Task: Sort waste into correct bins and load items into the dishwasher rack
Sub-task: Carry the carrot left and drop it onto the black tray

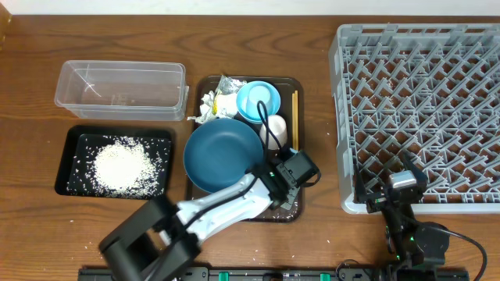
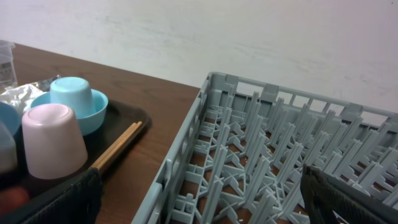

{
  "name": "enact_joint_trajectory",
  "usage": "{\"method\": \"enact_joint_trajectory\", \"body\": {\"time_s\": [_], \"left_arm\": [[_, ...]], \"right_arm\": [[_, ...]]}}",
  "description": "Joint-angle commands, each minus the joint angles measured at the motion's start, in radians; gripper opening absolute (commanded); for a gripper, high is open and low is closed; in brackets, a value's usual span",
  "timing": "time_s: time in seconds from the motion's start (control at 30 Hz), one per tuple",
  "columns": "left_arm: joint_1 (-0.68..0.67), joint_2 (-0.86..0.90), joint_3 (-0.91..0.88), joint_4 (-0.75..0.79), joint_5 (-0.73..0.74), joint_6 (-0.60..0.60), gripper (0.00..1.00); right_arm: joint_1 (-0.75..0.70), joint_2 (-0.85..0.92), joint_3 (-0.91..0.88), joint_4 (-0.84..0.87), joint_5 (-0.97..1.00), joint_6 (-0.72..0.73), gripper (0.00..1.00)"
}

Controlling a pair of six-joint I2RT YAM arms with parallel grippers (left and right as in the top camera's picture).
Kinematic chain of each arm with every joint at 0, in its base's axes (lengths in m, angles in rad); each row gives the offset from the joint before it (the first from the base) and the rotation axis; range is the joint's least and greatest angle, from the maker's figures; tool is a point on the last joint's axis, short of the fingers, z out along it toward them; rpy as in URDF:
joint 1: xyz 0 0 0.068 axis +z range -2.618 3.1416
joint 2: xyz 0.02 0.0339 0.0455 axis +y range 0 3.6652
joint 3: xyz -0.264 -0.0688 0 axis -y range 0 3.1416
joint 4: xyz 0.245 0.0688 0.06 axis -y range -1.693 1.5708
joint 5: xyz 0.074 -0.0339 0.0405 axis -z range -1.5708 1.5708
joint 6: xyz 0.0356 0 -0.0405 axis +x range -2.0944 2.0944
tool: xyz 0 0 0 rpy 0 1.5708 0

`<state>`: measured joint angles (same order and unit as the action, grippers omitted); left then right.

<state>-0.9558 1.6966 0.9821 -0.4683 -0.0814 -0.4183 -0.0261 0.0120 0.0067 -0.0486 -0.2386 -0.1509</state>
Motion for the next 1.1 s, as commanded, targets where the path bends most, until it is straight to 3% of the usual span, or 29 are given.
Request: {"method": "enact_joint_trajectory", "body": {"time_s": [0.0,0.2,0.4,0.7,0.9,1.07], "left_arm": [[0.003,-0.095,0.008,-0.010,-0.004,0.001,0.21],[0.032,-0.275,0.009,-0.036,-0.009,-0.011,0.21],[0.191,-0.473,0.009,-0.151,-0.127,-0.044,0.21],[0.697,-0.604,0.007,-0.306,-0.154,-0.053,0.21],[1.055,-0.544,-0.014,-0.314,-0.100,-0.179,0.21],[1.242,-0.416,-0.014,-0.269,0.018,-0.189,0.21]], "right_arm": [[-0.013,-0.005,-0.001,-0.004,0.002,-0.011,0.99],[-0.013,-0.005,-0.001,-0.004,0.002,-0.011,0.99],[-0.013,-0.005,-0.001,-0.004,0.002,-0.011,0.99],[-0.013,-0.005,-0.001,-0.004,0.002,-0.011,0.99],[-0.013,-0.005,-0.001,-0.004,0.002,-0.011,0.99],[-0.013,-0.005,-0.001,-0.004,0.002,-0.011,0.99]]}}
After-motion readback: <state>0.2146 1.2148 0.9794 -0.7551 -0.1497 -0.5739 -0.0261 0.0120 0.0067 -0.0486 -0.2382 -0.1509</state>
